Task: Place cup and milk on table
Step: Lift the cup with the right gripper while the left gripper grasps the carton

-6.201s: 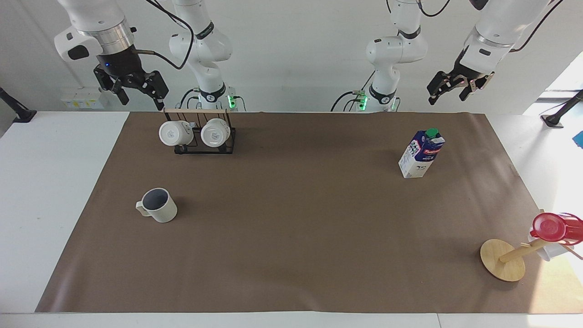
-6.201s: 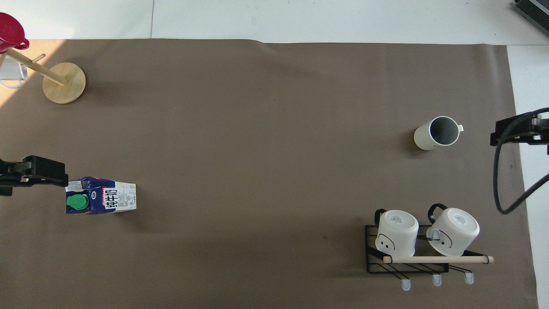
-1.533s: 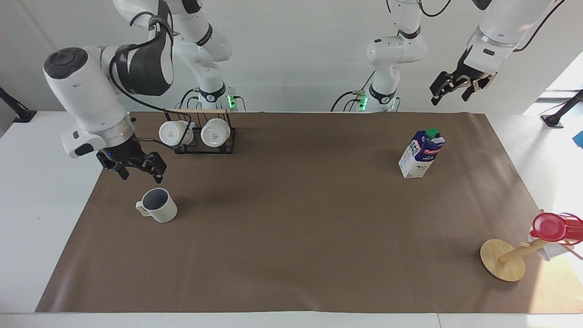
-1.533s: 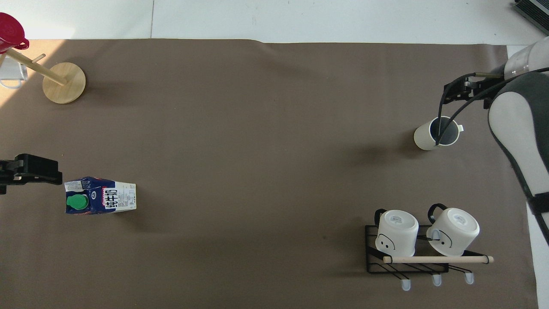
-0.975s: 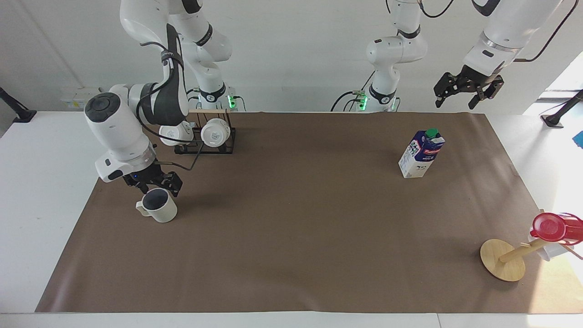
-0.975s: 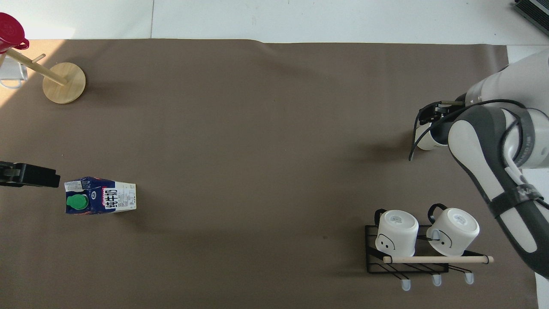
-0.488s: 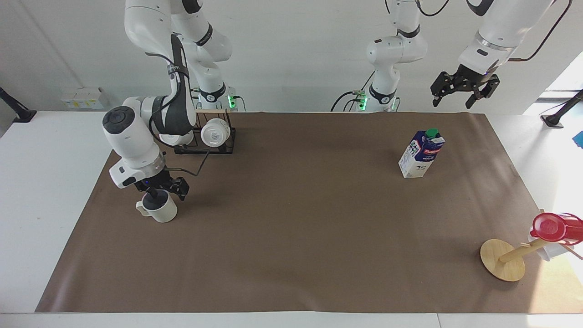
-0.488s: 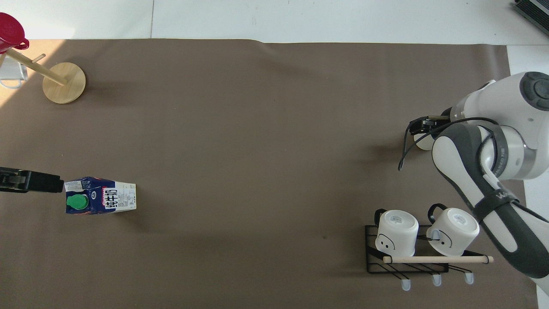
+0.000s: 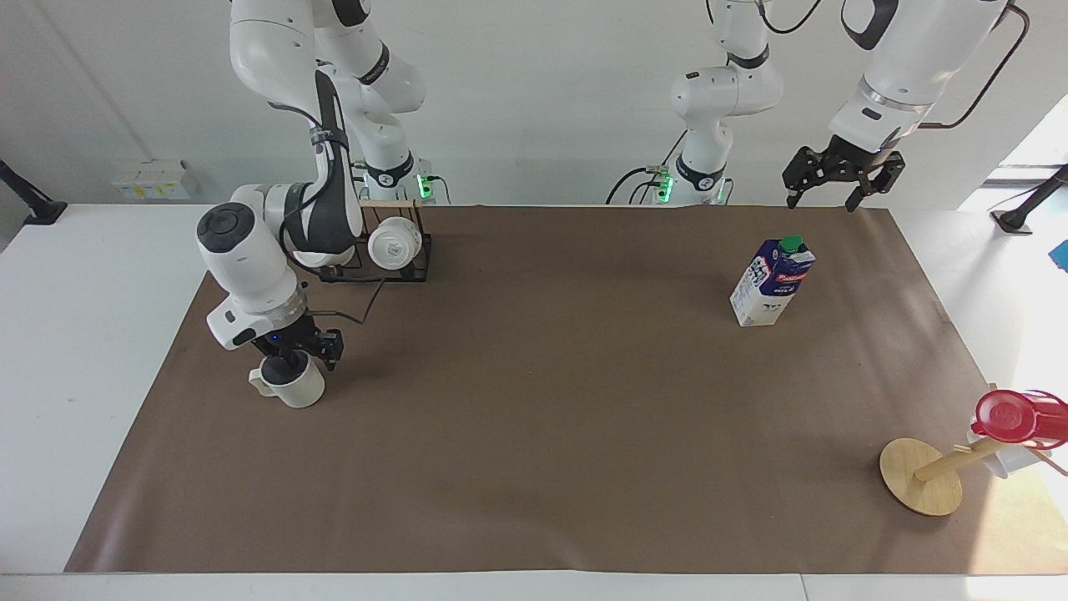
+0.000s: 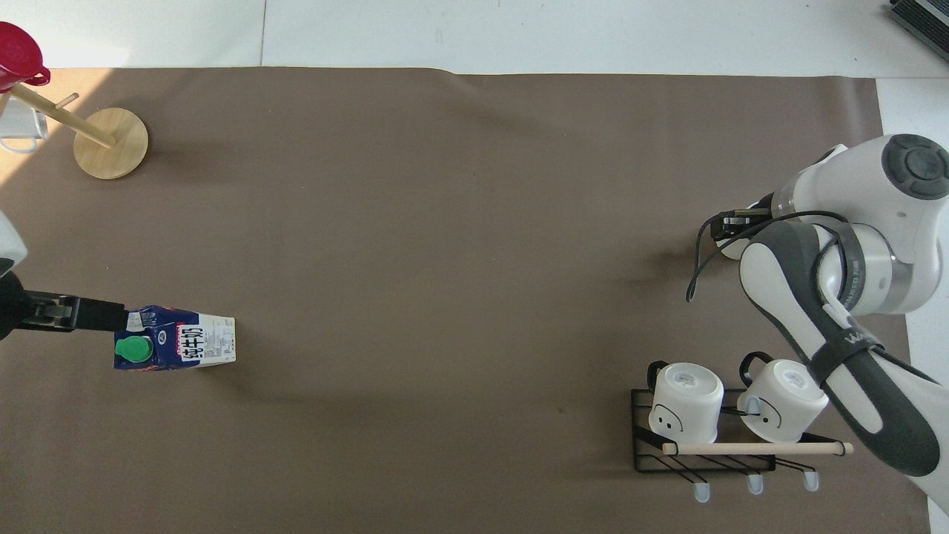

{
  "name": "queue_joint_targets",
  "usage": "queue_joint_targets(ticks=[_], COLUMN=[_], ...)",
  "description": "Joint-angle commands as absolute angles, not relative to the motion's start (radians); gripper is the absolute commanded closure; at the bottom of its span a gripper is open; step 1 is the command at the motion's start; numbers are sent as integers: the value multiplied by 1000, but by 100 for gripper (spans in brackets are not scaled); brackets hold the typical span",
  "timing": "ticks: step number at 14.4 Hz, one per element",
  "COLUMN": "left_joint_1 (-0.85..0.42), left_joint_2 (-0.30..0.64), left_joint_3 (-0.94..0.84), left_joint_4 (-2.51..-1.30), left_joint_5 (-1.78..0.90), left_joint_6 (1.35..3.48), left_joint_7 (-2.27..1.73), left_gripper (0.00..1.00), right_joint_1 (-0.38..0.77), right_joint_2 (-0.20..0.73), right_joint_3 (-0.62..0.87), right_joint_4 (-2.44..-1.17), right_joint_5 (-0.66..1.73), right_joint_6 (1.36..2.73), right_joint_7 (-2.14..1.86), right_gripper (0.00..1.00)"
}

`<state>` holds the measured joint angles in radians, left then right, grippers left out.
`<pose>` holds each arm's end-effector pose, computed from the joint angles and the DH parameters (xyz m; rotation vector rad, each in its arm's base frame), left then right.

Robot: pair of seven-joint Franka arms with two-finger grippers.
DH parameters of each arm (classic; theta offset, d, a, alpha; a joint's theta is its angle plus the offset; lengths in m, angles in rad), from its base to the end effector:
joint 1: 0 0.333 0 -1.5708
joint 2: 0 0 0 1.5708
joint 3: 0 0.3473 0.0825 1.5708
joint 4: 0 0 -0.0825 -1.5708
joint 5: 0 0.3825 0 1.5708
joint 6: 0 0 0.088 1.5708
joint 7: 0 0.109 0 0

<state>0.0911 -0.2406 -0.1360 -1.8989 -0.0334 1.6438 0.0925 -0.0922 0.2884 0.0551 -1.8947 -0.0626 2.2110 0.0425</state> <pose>0.4717 -0.0323 0.6272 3.1334 -0.2048 -0.0260 0.6287 -0.0277 0.3839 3.1055 -0.0705 0.0445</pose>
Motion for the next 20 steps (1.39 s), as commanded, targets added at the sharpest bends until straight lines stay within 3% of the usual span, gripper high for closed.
queue_joint_targets(ticks=[1, 2, 3, 11, 20], left_joint_1=[92, 92, 92, 103, 109], left_joint_2=[-308, -324, -333, -341, -354], left_joint_3=[-137, -137, -137, -137, -132], left_joint_4=[-2012, -2041, -2068, -2149, -2273], left_joint_5=[-31, -31, -31, -31, -29], left_joint_6=[1716, 1739, 1755, 1831, 1966], left_joint_7=[107, 110, 110, 112, 156], left_gripper=[0, 0, 0, 0, 0], right_joint_1=[-101, -103, -101, -83, 61], right_joint_2=[285, 285, 285, 267, 247], right_joint_3=[57, 57, 57, 57, 71], right_joint_4=[-1908, -1908, -1908, -1887, -1709], right_joint_5=[-95, -97, -97, -95, -95], right_joint_6=[2235, 2233, 2232, 2200, 1964], right_joint_7=[9, 9, 11, 55, 293], right_gripper=[78, 96, 100, 100, 100])
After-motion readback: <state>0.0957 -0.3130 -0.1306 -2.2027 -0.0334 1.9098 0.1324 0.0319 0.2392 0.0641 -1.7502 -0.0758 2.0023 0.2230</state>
